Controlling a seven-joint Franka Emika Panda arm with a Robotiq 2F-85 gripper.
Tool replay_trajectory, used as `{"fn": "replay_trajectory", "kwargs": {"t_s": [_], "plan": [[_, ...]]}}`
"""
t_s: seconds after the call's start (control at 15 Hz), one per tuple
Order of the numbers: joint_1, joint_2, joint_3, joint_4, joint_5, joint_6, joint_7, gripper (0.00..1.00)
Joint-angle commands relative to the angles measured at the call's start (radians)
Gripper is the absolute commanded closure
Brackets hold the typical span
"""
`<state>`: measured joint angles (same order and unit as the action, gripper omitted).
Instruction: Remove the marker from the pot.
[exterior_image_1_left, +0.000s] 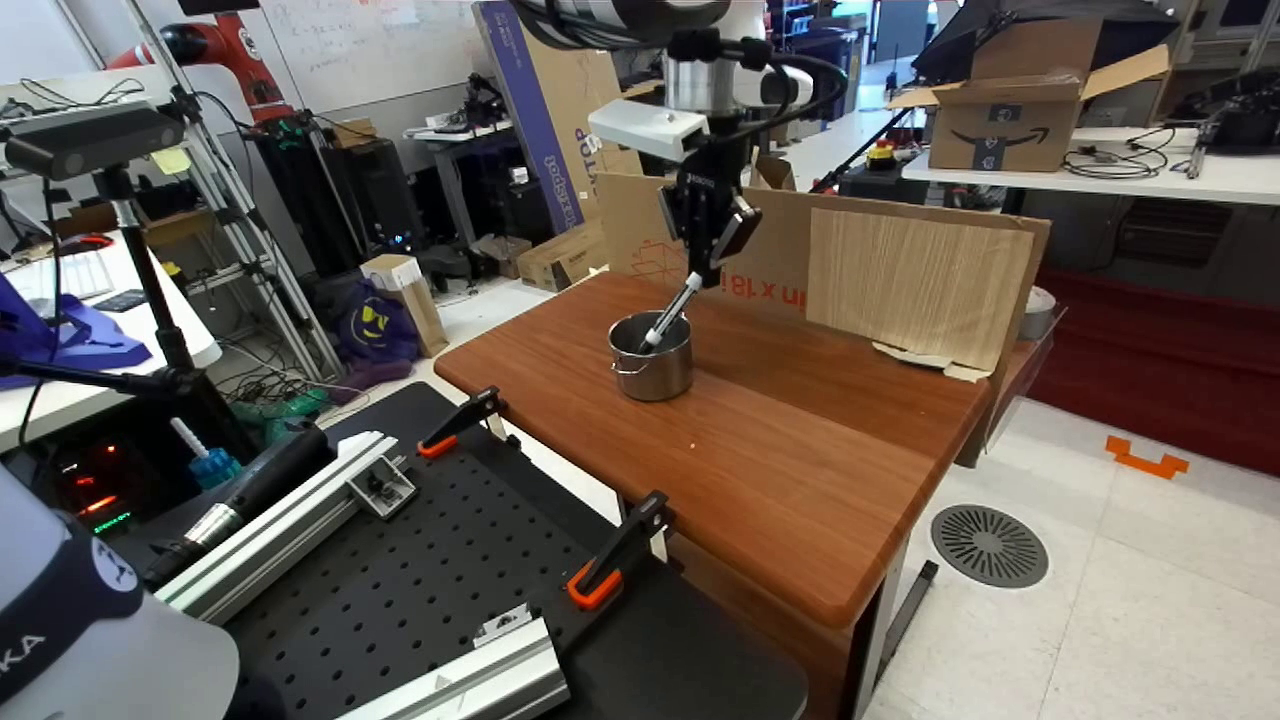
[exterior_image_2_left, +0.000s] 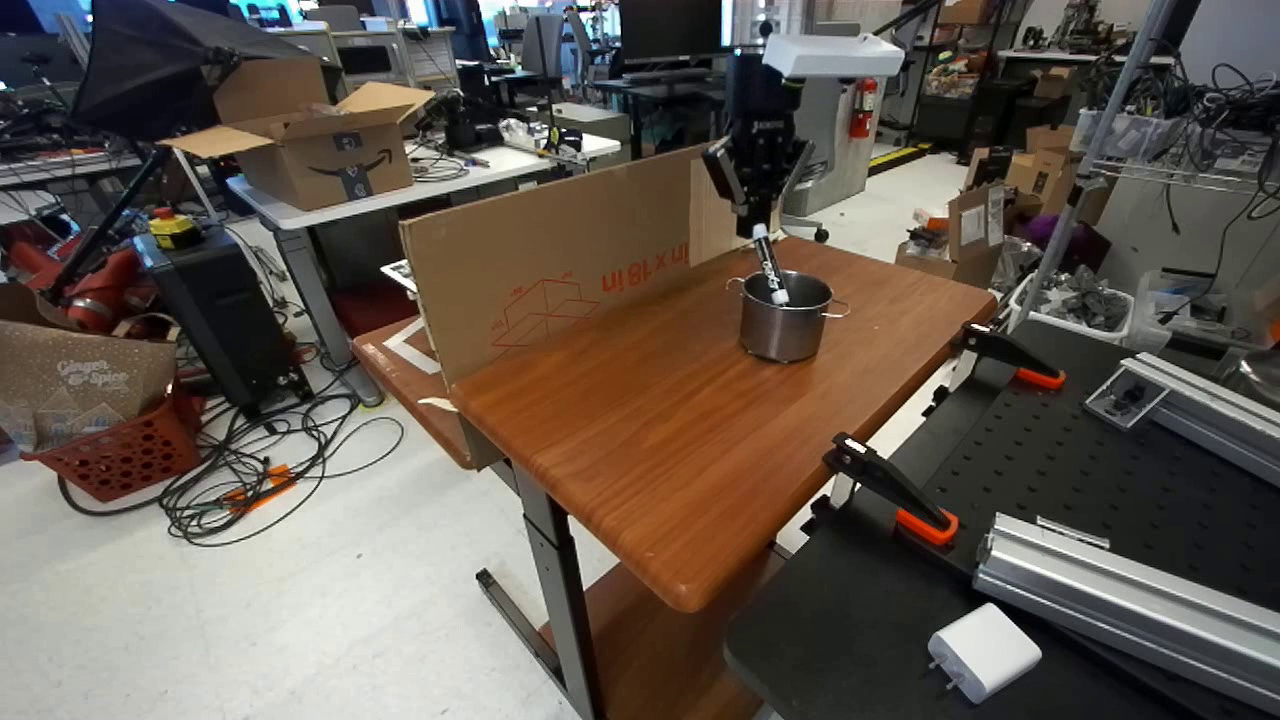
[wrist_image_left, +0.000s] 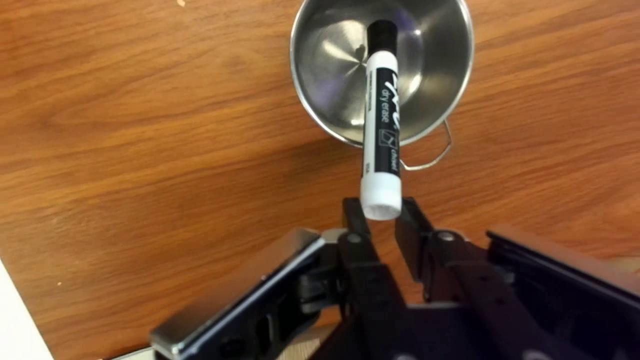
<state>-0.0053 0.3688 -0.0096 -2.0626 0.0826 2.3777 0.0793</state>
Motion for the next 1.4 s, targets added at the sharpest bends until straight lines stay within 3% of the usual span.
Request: {"fn": "replay_trajectory", "kwargs": {"t_s": [0.0,0.53,1.33], "plan": [[-0.026,-0.086,0.02,-0.015,0.06,-0.065,-0.05,0.95],[0.033,-0.149,0.052,0.006,0.048,-0.138,-0.015,0.95],[0.143,0.043,0.096,0.072,0.0,-0.097,0.028,0.95]]}}
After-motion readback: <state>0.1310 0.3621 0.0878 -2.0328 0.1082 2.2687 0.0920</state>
